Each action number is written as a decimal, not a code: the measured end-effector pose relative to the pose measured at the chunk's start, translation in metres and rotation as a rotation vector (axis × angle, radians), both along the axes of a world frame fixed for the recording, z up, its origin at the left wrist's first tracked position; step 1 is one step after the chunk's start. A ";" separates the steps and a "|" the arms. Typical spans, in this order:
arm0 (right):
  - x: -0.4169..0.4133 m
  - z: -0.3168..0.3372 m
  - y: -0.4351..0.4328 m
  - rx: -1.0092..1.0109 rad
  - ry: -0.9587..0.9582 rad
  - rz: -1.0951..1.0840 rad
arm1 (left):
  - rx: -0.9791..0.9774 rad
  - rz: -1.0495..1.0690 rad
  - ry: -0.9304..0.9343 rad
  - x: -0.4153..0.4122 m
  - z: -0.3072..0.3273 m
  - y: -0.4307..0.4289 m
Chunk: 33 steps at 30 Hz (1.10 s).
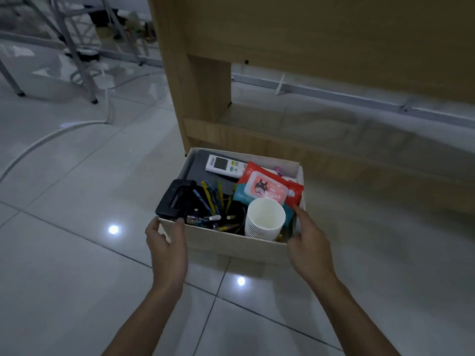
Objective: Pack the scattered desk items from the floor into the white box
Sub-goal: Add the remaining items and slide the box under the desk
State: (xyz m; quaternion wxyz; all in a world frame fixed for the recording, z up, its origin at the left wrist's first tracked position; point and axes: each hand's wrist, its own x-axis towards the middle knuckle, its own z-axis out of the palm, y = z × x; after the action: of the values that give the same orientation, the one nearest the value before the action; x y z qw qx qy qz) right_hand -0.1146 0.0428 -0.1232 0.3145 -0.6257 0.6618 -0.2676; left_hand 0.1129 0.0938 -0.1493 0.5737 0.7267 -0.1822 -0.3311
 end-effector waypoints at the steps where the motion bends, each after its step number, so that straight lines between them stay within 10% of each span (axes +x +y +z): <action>1: -0.009 0.001 0.011 -0.009 0.010 -0.027 | -0.025 -0.040 -0.023 -0.007 0.000 0.001; 15: -0.095 0.015 0.025 -0.050 0.028 -0.496 | -0.067 -0.505 -0.115 -0.085 0.001 -0.020; 33: -0.143 -0.002 -0.013 -0.080 0.020 -0.618 | -0.002 -0.561 -0.207 -0.112 -0.006 -0.056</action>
State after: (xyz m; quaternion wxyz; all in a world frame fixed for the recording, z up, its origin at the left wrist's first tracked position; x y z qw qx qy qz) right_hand -0.2577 0.0297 -0.1249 0.1870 -0.4091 0.8127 -0.3703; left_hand 0.0010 0.0376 -0.1556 0.4387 0.6773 -0.4339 -0.4006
